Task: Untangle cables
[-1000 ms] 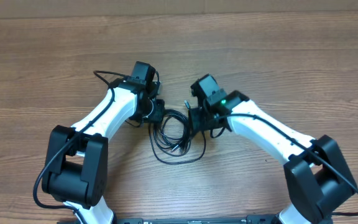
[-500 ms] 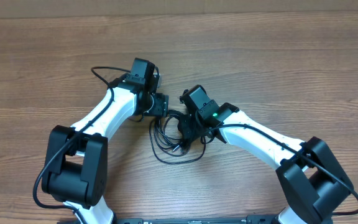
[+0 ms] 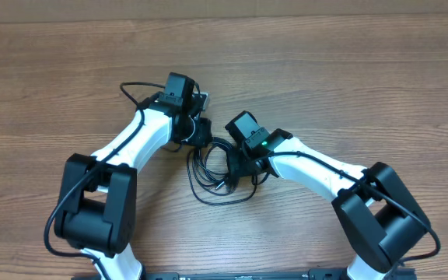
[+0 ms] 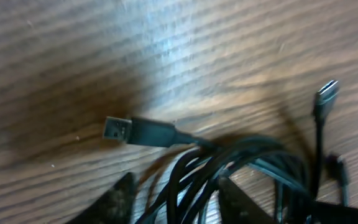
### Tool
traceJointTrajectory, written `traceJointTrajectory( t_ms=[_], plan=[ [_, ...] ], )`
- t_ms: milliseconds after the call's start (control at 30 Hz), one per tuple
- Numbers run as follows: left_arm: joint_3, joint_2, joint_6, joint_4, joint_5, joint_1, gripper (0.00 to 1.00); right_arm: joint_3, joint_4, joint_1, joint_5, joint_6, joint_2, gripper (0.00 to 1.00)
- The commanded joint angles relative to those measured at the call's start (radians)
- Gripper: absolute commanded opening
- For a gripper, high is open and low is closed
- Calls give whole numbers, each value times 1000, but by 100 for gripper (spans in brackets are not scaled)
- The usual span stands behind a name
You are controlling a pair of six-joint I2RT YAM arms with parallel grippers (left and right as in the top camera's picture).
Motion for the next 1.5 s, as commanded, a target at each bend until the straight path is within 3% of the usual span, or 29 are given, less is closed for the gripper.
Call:
traceJointTrajectory(
  t_ms=[0, 167, 233, 267, 433, 500, 833, 867, 1033, 1200, 1467],
  plan=[
    [6, 41, 19, -22, 13, -9, 34, -5, 2, 3, 1, 24, 10, 15],
    [6, 83, 20, -62, 13, -12, 29, -5, 1, 3, 2, 27, 10, 4],
    [6, 92, 40, -74, 9, -12, 8, -5, -3, 3, 10, 29, 10, 4],
    [6, 91, 41, -88, -11, -12, 4, -5, -28, 2, 72, 72, 10, 4],
    [9, 79, -51, -130, -75, 55, 4, -4, -174, -45, 351, 260, 10, 4],
    [9, 66, -84, -144, -73, 101, 4, -4, -206, -92, 358, 293, 10, 4],
    [9, 49, -106, -219, -7, 240, 4, 10, -238, -301, 343, 274, 10, 4],
    [9, 49, -89, -224, 54, 240, 4, 32, -238, -319, 251, 183, 8, 4],
    [9, 49, -45, -185, 251, 205, 4, 117, -242, -297, -49, -24, -5, 32],
    [9, 49, -46, -166, 183, 148, 4, 156, -229, -220, -203, -119, -19, 59],
    [9, 49, -36, -166, 192, 136, 4, 153, -195, -103, -115, -164, -11, 55]
  ],
)
